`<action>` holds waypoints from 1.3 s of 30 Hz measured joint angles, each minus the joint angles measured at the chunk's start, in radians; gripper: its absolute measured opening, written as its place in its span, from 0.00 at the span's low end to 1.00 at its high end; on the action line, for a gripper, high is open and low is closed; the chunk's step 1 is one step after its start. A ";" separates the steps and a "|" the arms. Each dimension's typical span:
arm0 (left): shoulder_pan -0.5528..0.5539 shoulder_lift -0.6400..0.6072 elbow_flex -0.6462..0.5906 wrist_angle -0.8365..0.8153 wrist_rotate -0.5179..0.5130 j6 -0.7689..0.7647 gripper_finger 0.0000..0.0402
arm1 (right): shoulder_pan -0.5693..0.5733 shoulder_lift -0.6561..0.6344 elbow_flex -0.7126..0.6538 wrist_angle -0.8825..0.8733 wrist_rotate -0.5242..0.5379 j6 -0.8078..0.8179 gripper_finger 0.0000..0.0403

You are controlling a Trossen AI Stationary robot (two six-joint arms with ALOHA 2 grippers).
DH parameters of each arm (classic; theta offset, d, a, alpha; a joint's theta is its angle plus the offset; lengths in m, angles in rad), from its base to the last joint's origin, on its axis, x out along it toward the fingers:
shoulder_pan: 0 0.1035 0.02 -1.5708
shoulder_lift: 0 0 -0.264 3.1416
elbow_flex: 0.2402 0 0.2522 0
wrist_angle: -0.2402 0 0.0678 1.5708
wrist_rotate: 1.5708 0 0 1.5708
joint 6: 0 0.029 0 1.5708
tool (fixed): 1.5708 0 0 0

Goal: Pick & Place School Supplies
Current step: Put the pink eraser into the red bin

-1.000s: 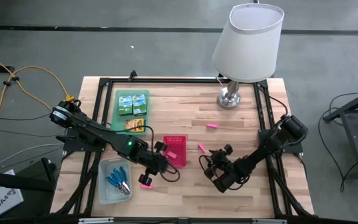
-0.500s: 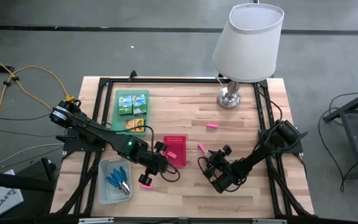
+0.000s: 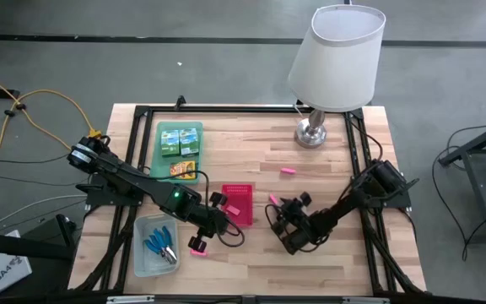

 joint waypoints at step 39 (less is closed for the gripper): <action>0.000 0.000 0.000 -0.008 0.008 -0.068 0.18 | -0.044 -0.004 -0.001 0.117 -0.059 -0.167 0.08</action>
